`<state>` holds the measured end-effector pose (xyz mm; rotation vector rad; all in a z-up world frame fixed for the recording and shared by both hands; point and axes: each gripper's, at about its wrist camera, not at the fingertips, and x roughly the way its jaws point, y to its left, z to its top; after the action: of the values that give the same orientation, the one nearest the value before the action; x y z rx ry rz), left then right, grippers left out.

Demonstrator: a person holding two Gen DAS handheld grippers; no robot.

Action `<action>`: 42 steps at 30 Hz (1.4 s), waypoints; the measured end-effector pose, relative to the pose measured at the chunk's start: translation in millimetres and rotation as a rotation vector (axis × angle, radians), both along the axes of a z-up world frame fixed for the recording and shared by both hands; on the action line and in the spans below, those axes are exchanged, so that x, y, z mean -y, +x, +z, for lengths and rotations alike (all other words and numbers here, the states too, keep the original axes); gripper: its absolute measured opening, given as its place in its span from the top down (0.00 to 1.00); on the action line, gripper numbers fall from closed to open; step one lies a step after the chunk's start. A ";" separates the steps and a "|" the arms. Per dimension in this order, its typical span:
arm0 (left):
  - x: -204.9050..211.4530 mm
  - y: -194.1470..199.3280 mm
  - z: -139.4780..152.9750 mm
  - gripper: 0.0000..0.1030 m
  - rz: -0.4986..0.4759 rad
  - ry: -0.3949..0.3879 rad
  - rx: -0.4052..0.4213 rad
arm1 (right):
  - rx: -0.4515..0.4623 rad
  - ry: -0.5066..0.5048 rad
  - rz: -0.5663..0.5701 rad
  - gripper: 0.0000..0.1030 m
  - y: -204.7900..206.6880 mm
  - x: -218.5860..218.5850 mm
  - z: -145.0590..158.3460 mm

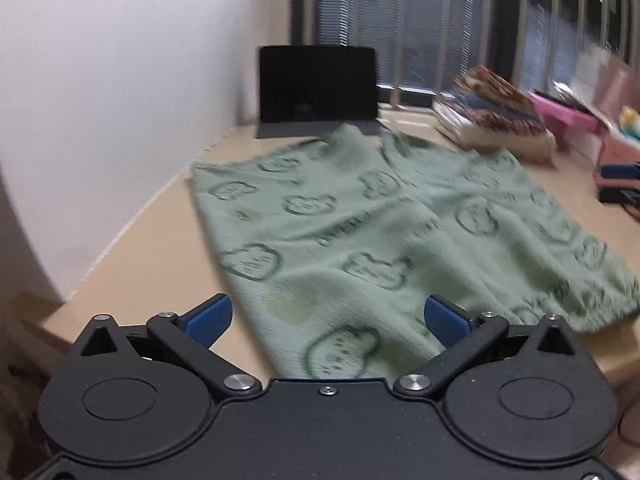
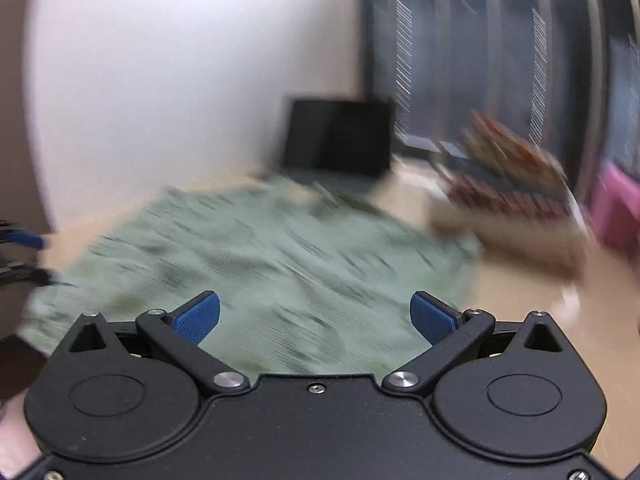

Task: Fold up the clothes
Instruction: 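Grasp the garment's long edge with the right gripper while the left gripper grasps beside it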

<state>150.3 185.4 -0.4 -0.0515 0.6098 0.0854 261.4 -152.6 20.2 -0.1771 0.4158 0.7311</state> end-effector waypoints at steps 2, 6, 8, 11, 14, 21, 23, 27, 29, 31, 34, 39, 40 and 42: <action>-9.9 -5.3 7.6 0.00 0.032 -0.011 0.011 | 0.032 0.001 0.088 0.00 -26.8 -23.2 8.8; -26.8 -16.4 20.1 0.00 0.092 -0.008 0.027 | 0.034 -0.014 0.259 0.00 -72.2 -71.8 9.1; -34.1 -22.1 24.7 0.00 0.122 0.004 0.030 | 0.014 -0.032 0.333 0.01 -90.0 -97.1 0.4; -44.5 -29.3 28.2 0.00 0.145 0.012 0.031 | 0.042 -0.116 0.405 0.01 -112.7 -133.2 -16.1; -53.4 -35.5 28.7 0.00 0.159 0.026 0.025 | 0.087 -0.207 0.429 0.03 -132.3 -165.3 -32.0; -67.9 -43.5 22.6 0.00 0.177 0.021 0.006 | 0.190 -0.309 0.376 0.07 -162.9 -203.3 -51.2; -69.6 -45.0 20.9 0.00 0.174 0.011 0.008 | 0.233 -0.342 0.359 0.07 -168.3 -208.9 -59.1; -69.7 -45.5 19.2 0.00 0.158 -0.001 0.015 | 0.291 -0.439 0.330 0.08 -174.2 -222.5 -74.9; -68.4 -45.1 18.9 0.00 0.152 0.000 0.020 | 0.357 -0.489 0.319 0.11 -180.4 -228.6 -82.7; -67.0 -44.5 18.6 0.00 0.146 -0.005 0.026 | 0.420 -0.555 0.299 0.20 -188.0 -235.8 -91.8; -66.3 -46.4 16.5 0.00 0.142 -0.014 0.024 | 0.498 -0.653 0.261 0.29 -196.5 -244.3 -106.3; -68.6 -46.0 11.6 0.00 0.138 -0.025 -0.002 | 0.583 -0.736 0.258 0.53 -211.7 -249.7 -120.4; -69.1 -45.5 11.1 0.00 0.139 -0.026 -0.006 | 0.595 -0.748 0.259 0.60 -214.0 -250.4 -122.2; -69.6 -44.1 11.2 0.00 0.138 -0.030 -0.010 | 0.604 -0.765 0.264 0.61 -216.3 -251.2 -124.0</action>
<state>106.1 255.0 10.8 -0.1219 0.6169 0.2107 45.1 98.6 -103.8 -1.1597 0.0699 0.7061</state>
